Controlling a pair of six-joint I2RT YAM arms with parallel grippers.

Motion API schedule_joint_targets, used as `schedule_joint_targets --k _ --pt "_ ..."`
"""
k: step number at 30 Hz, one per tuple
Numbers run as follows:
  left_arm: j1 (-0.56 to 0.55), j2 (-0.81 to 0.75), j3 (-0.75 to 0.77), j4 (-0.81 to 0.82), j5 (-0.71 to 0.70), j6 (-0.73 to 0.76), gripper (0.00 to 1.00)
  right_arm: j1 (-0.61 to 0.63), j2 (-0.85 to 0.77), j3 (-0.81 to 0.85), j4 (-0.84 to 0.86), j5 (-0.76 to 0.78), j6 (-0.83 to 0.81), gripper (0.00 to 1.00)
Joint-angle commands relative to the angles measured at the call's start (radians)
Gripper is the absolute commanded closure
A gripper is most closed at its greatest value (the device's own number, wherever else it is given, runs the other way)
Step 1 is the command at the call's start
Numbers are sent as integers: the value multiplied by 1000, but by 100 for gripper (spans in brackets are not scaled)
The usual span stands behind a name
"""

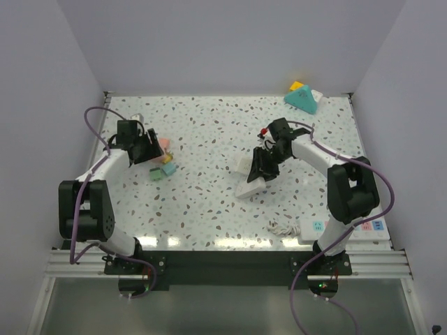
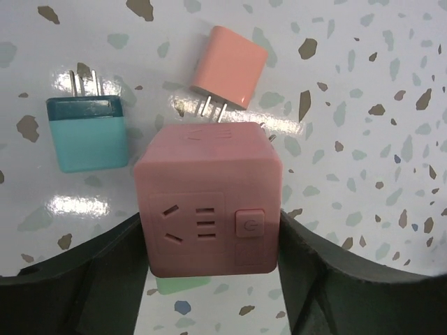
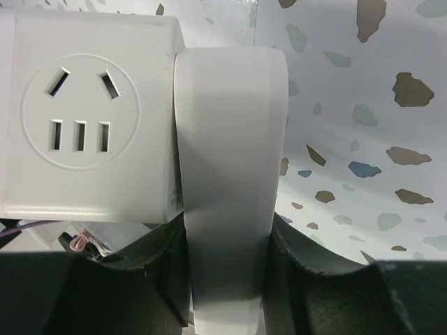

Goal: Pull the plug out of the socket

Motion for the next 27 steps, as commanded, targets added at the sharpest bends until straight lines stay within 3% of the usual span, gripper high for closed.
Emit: schedule_joint_targets --k 1,2,3,7,12,14,20,27 --pt "8 1 46 0 -46 11 26 7 10 -20 -32 51 -67 100" --pt "6 -2 49 -4 -40 11 16 7 10 -17 -34 44 -70 100" --pt "6 -10 52 -4 -31 12 0 7 8 -14 -34 32 -73 100" --pt "-12 -106 59 9 70 12 0 7 8 6 -40 18 -80 100" --pt "-267 -114 147 -11 295 32 0 16 29 19 -51 -19 -102 100" --pt "-369 -98 148 67 370 19 0 19 36 26 -55 -37 -111 100" --pt "-485 -1 154 192 515 55 0 28 54 34 -58 -60 -117 100" --pt "-551 120 269 69 478 184 0 37 51 34 -61 -68 -123 100"
